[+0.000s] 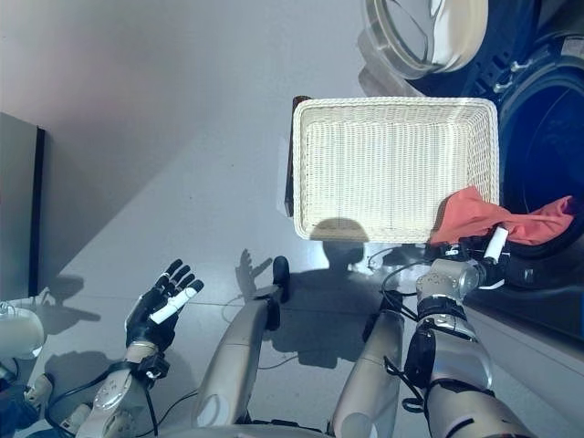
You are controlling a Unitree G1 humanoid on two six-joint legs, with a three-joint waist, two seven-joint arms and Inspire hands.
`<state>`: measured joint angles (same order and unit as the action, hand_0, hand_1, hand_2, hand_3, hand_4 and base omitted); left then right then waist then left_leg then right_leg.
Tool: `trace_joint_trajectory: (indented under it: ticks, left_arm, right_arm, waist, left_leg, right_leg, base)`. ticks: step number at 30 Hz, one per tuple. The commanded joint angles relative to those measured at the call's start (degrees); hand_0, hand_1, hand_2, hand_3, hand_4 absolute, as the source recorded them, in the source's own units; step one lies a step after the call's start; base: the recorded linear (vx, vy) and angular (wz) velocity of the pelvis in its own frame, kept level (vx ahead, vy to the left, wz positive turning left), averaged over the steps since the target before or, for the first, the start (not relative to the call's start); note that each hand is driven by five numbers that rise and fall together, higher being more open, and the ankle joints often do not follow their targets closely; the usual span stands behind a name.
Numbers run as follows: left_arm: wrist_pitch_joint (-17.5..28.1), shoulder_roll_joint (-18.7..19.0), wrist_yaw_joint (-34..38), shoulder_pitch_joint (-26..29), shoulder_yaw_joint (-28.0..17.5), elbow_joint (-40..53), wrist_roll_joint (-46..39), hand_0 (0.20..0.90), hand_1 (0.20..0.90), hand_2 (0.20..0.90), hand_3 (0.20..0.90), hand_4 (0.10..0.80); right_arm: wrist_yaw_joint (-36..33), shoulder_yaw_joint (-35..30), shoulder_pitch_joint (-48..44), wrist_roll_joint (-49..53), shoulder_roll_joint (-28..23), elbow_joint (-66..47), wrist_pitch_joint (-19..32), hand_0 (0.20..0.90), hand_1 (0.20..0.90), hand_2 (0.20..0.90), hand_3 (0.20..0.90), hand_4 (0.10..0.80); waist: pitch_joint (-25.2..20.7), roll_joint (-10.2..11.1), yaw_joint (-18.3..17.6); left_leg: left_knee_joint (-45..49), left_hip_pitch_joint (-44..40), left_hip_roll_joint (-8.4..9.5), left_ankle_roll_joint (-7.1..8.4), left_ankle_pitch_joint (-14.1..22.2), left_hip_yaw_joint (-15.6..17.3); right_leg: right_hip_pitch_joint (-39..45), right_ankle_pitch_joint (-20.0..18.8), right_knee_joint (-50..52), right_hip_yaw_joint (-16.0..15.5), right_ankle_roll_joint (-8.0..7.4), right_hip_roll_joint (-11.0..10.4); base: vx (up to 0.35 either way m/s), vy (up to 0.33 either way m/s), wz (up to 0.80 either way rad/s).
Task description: Pick up the clothes and place them into the washing machine
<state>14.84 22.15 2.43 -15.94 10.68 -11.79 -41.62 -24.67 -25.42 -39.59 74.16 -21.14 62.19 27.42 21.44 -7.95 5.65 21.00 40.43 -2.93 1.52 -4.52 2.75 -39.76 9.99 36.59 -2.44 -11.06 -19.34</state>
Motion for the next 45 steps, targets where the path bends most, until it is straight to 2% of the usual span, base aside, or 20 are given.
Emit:
trace_joint_trajectory:
  ticks: [1, 5, 10, 17, 22, 26, 29, 30, 31, 32, 34, 36, 37, 38, 39, 41, 42, 45]
  left_arm:
    - [2.13, 1.14, -0.48, -1.07, 0.18, 1.09, -0.78, 0.900, 0.900, 0.900, 0.900, 0.800]
    - [2.41, 1.37, -0.68, -0.85, 0.00, 0.90, -0.03, 0.900, 0.900, 0.900, 0.900, 0.800]
    - [3.36, 1.66, -1.06, -0.85, -0.69, 1.12, 0.73, 0.900, 0.900, 0.900, 0.900, 0.800]
    - [3.67, 2.38, -0.67, -0.32, -0.04, 1.13, 1.82, 0.900, 0.900, 0.900, 0.900, 0.800]
    - [3.26, 2.53, -0.59, 0.51, 0.29, 1.64, 1.95, 0.900, 0.900, 0.900, 0.900, 0.800]
    - [2.55, 3.24, -0.12, 1.46, 0.92, 2.43, 1.81, 0.900, 0.900, 0.900, 0.900, 0.800]
    - [2.36, 3.58, -0.06, 0.94, 0.78, 2.51, 1.75, 0.900, 0.900, 0.900, 0.900, 0.800]
    - [2.46, 3.47, 0.02, 0.35, 0.30, 2.54, 1.64, 0.900, 0.900, 0.900, 0.900, 0.800]
    - [2.47, 3.42, 0.01, 0.31, 0.28, 2.56, 1.64, 0.900, 0.900, 0.900, 0.900, 0.800]
    - [2.77, 2.85, 0.32, 0.17, 0.18, 2.43, 1.55, 0.900, 0.900, 0.900, 0.900, 0.800]
    - [3.01, 2.49, 0.46, 0.04, 0.19, 2.19, 1.51, 0.900, 0.900, 0.900, 0.900, 0.800]
    - [3.67, 2.16, 1.49, 0.17, 0.12, 1.47, 2.36, 0.900, 0.900, 0.900, 0.900, 0.800]
    - [4.03, 1.72, 1.92, 0.03, -0.13, 1.22, 3.14, 0.900, 0.900, 0.900, 0.900, 0.800]
    - [4.06, 1.66, 1.95, -0.08, -0.21, 1.23, 3.21, 0.900, 0.900, 0.900, 0.900, 0.800]
    - [4.91, 0.82, 2.83, 0.23, -1.32, 0.72, 4.45, 0.900, 0.900, 0.900, 0.900, 0.800]
    - [5.43, 0.59, 3.13, 0.21, -1.86, 0.63, 4.91, 0.900, 0.900, 0.900, 0.900, 0.800]
    - [6.00, 0.38, 2.64, -0.02, -2.78, 0.49, 5.10, 0.900, 0.900, 0.900, 0.900, 0.800]
    - [6.57, 1.01, 1.77, -0.48, -3.19, 1.09, 4.31, 0.900, 0.900, 0.900, 0.900, 0.800]
  right_arm:
    - [2.31, -1.37, -1.31, -0.57, -5.28, 0.58, 6.52, 0.200, 0.200, 0.200, 0.200, 0.300]
    - [1.59, 2.06, -1.14, -6.06, -6.95, 3.12, 2.98, 0.200, 0.200, 0.200, 0.200, 0.300]
    - [-1.35, 9.30, -3.86, -19.14, -10.62, 5.87, -3.03, 0.200, 0.200, 0.200, 0.200, 0.300]
    - [-5.47, 9.08, -11.55, -19.42, -12.16, 11.00, -3.30, 0.200, 0.200, 0.200, 0.200, 0.300]
    - [-4.76, 6.03, -13.02, -12.83, -12.35, 10.59, -1.29, 0.200, 0.200, 0.200, 0.200, 0.300]
    - [-4.40, 2.61, -14.46, -5.52, -12.63, 8.20, 2.88, 0.200, 0.200, 0.200, 0.200, 0.300]
    - [-4.96, 3.51, -14.84, -6.75, -13.74, 8.19, 2.20, 0.200, 0.200, 0.200, 0.200, 0.300]
    - [-5.74, 5.36, -14.68, -10.23, -14.40, 8.32, 0.66, 0.200, 0.200, 0.200, 0.200, 0.300]
    - [-5.92, 5.39, -14.69, -10.41, -14.36, 8.22, 0.62, 0.230, 0.230, 0.230, 0.230, 0.322]
    - [-7.09, 6.76, -13.37, -14.30, -13.85, 8.24, -0.33, 0.900, 0.900, 0.900, 0.900, 0.800]
    - [-8.34, 7.78, -12.11, -18.09, -13.16, 8.14, -1.31, 0.900, 0.900, 0.900, 0.900, 0.800]
    - [-15.56, 13.83, -8.60, -36.06, -12.85, 11.42, -7.57, 0.900, 0.900, 0.900, 0.900, 0.800]
    - [-18.20, 16.06, -7.37, -43.10, -11.24, 10.18, -9.16, 0.900, 0.900, 0.900, 0.900, 0.800]
    - [-18.71, 16.03, -7.24, -43.55, -10.95, 9.72, -9.39, 0.900, 0.900, 0.900, 0.900, 0.800]
    - [-21.47, 19.29, -3.28, -55.54, -8.25, 7.70, -14.09, 0.900, 0.900, 0.900, 0.900, 0.800]
    - [-21.95, 19.43, -1.85, -58.35, -7.59, 7.04, -15.23, 0.900, 0.900, 0.900, 0.900, 0.800]
    - [-22.05, 22.22, 0.64, -65.98, -8.08, 7.76, -19.24, 0.900, 0.900, 0.900, 0.900, 0.800]
    - [-20.46, 22.70, -1.22, -66.88, -10.20, 11.80, -21.49, 0.900, 0.900, 0.900, 0.900, 0.800]
  waist:
    - [-2.73, 0.03, 0.64]
    - [-3.05, 0.42, 0.87]
    - [-3.11, 0.71, 1.47]
    - [-3.99, 0.43, 3.31]
    - [-4.92, 0.79, 4.22]
    - [-4.93, 0.97, 4.97]
    - [-4.77, 0.71, 5.17]
    - [-4.48, 0.55, 5.34]
    - [-4.51, 0.53, 5.33]
    - [-4.13, 0.43, 5.05]
    - [-3.97, 0.46, 4.79]
    - [-3.60, 0.69, 4.35]
    - [-3.46, 0.55, 4.07]
    - [-3.52, 0.58, 3.98]
    - [-3.30, 0.43, 3.39]
    - [-3.20, 0.36, 3.15]
    - [-3.16, 0.30, 2.89]
    - [-3.29, 0.20, 2.85]
  left_leg:
    - [0.77, -0.28, -0.42, 3.47, 3.72, -2.47]
    - [0.70, -0.47, -0.71, 3.63, 3.54, -2.57]
    - [1.11, -0.09, -0.98, 3.70, 3.37, -2.56]
    - [0.44, -1.31, -0.96, 3.56, 3.39, -2.42]
    - [-0.87, -3.41, -0.68, 3.43, 3.31, -3.03]
    - [-0.66, -3.43, 0.09, 3.45, 3.42, -3.97]
    - [-0.40, -2.91, 0.26, 3.44, 3.33, -3.97]
    - [-0.38, -2.53, 0.30, 3.42, 3.13, -3.83]
    - [-0.37, -2.50, 0.28, 3.42, 3.13, -3.81]
    - [-0.44, -2.34, 0.07, 3.37, 3.00, -3.70]
    - [-0.41, -2.21, -0.07, 3.30, 3.00, -3.50]
    - [-0.09, -1.74, -0.38, 3.15, 2.88, -3.05]
    - [0.12, -1.60, -0.44, 3.06, 2.93, -2.94]
    - [0.15, -1.56, -0.45, 3.06, 2.96, -2.93]
    - [0.31, -1.19, -0.57, 2.97, 2.88, -2.80]
    - [0.38, -1.05, -0.64, 2.96, 2.88, -2.77]
    - [0.31, -0.98, -0.86, 2.97, 2.78, -2.68]
    - [0.17, -0.85, -0.79, 2.93, 2.77, -2.53]
  right_leg:
    - [-0.33, -6.97, -6.03, -0.57, 1.07, 0.07]
    - [0.08, -7.10, -6.14, -0.79, 1.17, 0.06]
    - [-0.29, -7.46, -6.06, -0.70, 1.28, 0.11]
    - [1.23, -7.79, -7.21, -1.26, 0.93, -0.34]
    - [4.43, -7.88, -8.84, -2.40, 0.48, -0.70]
    - [5.58, -7.60, -9.16, -2.98, 0.14, -1.18]
    - [5.14, -7.56, -8.92, -2.92, 0.18, -1.24]
    - [4.62, -7.69, -8.79, -2.92, 0.25, -1.25]
    - [4.57, -7.70, -8.78, -2.89, 0.26, -1.24]
    - [4.08, -7.73, -8.77, -2.74, 0.42, -1.10]
    - [3.78, -7.78, -8.62, -2.61, 0.52, -1.03]
    - [3.19, -8.02, -8.41, -2.20, 0.81, -0.75]
    - [2.85, -8.16, -8.27, -1.93, 0.88, -0.60]
    - [2.80, -8.15, -8.24, -1.90, 0.88, -0.59]
    - [2.25, -8.45, -8.28, -1.56, 0.92, -0.38]
    - [2.09, -8.52, -8.31, -1.51, 0.90, -0.33]
    - [2.00, -8.76, -8.67, -1.43, 0.85, -0.34]
    - [1.79, -9.18, -9.11, -1.37, 0.71, -0.42]
  base:
    - [0.000, 0.000, 0.00]
    - [0.004, -0.004, 0.01]
    - [-0.004, -0.005, 0.01]
    - [0.006, 0.001, 0.00]
    - [0.050, -0.011, 0.10]
    - [0.006, -0.009, 0.12]
    - [-0.014, 0.019, 0.09]
    - [-0.004, 0.021, 0.06]
    - [-0.007, 0.039, 0.04]
    - [0.000, 0.000, 0.00]
    - [0.000, 0.000, 0.00]
    - [-0.015, 0.030, 0.03]
    - [0.000, 0.000, 0.00]
    - [-0.021, 0.018, -0.07]
    - [-0.020, 0.010, -0.08]
    - [-0.016, 0.002, -0.07]
    - [-0.009, -0.006, -0.04]
    - [-0.009, -0.002, -0.05]
